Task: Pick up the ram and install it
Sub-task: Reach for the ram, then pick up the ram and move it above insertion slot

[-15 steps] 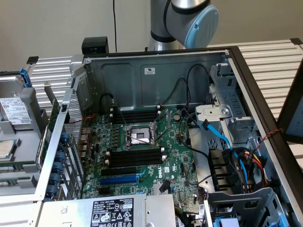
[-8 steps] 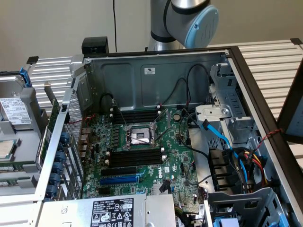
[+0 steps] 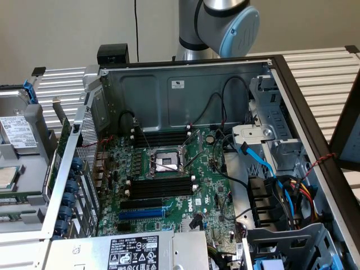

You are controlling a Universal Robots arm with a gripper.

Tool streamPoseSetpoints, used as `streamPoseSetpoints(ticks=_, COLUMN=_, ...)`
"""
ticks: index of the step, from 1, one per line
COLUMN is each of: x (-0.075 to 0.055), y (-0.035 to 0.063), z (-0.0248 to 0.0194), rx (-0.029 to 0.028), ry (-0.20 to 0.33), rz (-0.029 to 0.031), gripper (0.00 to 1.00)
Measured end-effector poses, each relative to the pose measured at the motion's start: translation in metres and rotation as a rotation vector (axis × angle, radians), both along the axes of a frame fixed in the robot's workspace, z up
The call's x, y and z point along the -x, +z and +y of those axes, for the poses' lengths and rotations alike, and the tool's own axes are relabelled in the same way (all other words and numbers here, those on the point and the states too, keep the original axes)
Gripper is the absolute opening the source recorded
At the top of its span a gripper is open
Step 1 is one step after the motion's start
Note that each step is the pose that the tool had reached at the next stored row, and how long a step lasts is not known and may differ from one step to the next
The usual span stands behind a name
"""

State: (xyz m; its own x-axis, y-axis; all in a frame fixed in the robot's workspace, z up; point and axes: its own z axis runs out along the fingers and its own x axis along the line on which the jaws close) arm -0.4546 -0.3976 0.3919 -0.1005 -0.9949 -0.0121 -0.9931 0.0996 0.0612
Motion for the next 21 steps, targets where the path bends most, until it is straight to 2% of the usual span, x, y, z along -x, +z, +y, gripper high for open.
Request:
streamPoseSetpoints(ticks=4, x=0.0, y=-0.0001, z=0.0, rx=-0.0001, ry=0.068, rz=0.0, gripper=0.27)
streamPoseSetpoints(ticks=21, x=0.0, y=-0.0023, z=0.0, rx=0.0, ry=0.071, rz=0.0, gripper=0.27)
